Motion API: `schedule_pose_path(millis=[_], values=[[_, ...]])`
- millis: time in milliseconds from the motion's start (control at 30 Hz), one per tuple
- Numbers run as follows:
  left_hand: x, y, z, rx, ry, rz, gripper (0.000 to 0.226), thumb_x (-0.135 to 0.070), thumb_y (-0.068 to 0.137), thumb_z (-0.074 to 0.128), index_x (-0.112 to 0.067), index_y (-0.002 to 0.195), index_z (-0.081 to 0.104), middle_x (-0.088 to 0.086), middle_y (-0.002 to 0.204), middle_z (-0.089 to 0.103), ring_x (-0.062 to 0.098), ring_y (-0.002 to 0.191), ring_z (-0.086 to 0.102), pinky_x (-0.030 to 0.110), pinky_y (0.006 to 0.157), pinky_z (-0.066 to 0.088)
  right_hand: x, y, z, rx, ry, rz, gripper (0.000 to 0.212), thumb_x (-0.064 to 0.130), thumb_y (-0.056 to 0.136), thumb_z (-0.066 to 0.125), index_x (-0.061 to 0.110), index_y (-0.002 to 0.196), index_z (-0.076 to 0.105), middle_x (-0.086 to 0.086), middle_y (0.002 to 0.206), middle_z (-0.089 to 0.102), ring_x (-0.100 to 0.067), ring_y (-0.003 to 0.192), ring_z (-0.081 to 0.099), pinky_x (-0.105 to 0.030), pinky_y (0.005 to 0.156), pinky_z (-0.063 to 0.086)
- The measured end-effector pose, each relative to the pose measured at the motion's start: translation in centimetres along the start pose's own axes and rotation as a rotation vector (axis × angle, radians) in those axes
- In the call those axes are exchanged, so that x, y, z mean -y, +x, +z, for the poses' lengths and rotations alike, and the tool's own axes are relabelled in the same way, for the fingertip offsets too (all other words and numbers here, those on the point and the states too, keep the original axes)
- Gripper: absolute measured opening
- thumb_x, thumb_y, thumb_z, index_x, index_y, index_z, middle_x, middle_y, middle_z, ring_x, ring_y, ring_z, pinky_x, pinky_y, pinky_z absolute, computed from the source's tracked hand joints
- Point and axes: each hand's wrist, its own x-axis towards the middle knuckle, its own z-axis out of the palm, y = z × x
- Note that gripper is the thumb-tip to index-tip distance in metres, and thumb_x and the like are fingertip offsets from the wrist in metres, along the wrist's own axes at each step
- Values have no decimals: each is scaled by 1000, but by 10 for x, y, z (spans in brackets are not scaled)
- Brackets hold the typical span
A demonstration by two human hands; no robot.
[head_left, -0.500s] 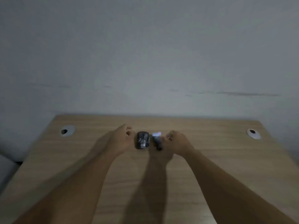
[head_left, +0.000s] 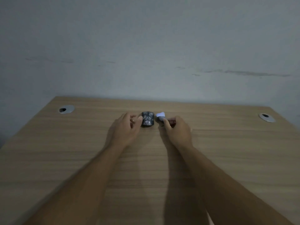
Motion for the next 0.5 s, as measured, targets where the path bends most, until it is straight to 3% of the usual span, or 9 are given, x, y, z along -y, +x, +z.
schedule_pose_path(millis=[100,233,367,500], values=[[-2,0,7,28,49,43,62,-76,87,53,-28,126,65,-9,117,68,20,115,66,43,103,52,1,2,1,0,-1,-16,27,59,99,67,32,101,72,13,105,80,-21,112,74,-52,108,48],[-7,2,18,53,178,24,83,-94,73,48,-34,130,59,-10,130,59,20,131,55,43,115,41,-3,6,7,14,-81,-19,35,63,99,62,31,108,73,8,108,78,-25,113,72,-51,107,48],[-16,7,26,85,251,-12,100,-102,66,44,-30,134,57,-5,136,56,24,138,50,47,115,38,-6,9,13,30,-149,8,47,70,95,51,29,104,71,6,102,73,-28,107,71,-52,101,52],[-24,12,35,48,237,-5,98,-101,65,49,-30,132,56,-7,133,56,22,134,51,45,112,38,-3,10,11,48,-78,25,32,59,101,60,31,113,69,5,118,70,-27,117,67,-56,110,46]])
